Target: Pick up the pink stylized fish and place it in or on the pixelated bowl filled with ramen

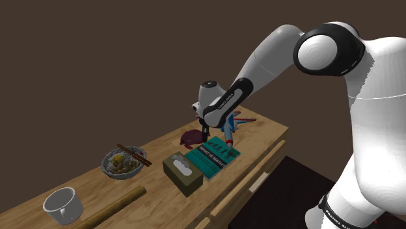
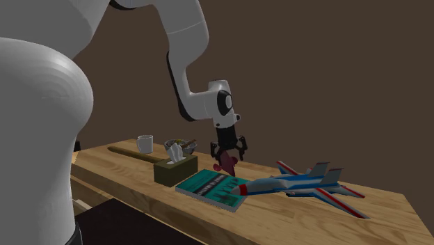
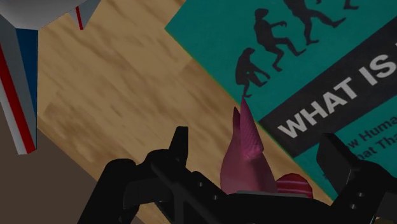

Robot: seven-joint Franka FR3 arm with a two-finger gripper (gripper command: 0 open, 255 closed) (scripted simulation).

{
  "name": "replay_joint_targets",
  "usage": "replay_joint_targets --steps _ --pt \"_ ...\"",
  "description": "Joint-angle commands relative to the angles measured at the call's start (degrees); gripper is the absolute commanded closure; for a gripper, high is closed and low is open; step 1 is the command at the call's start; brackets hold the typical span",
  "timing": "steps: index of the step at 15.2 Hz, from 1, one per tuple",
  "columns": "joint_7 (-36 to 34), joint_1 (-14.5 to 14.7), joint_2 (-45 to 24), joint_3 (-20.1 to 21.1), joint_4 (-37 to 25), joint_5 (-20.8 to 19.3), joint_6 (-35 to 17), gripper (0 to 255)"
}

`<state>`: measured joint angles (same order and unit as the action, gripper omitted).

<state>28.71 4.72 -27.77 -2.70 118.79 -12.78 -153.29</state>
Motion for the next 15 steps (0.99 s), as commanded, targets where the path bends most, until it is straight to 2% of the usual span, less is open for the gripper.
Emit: replay_joint_targets --steps 1,5,6,15 --pt "0.0 0.0 -0.2 0.0 -0.1 0.0 -0.1 0" --pt "0.0 0.0 -0.2 0.0 -0.1 0.0 -0.1 0" --pt "0.0 0.0 -0.2 0.0 -0.1 0.0 -0.1 255" --pt "0.0 0.0 -0.2 0.0 -0.1 0.0 -0.1 255"
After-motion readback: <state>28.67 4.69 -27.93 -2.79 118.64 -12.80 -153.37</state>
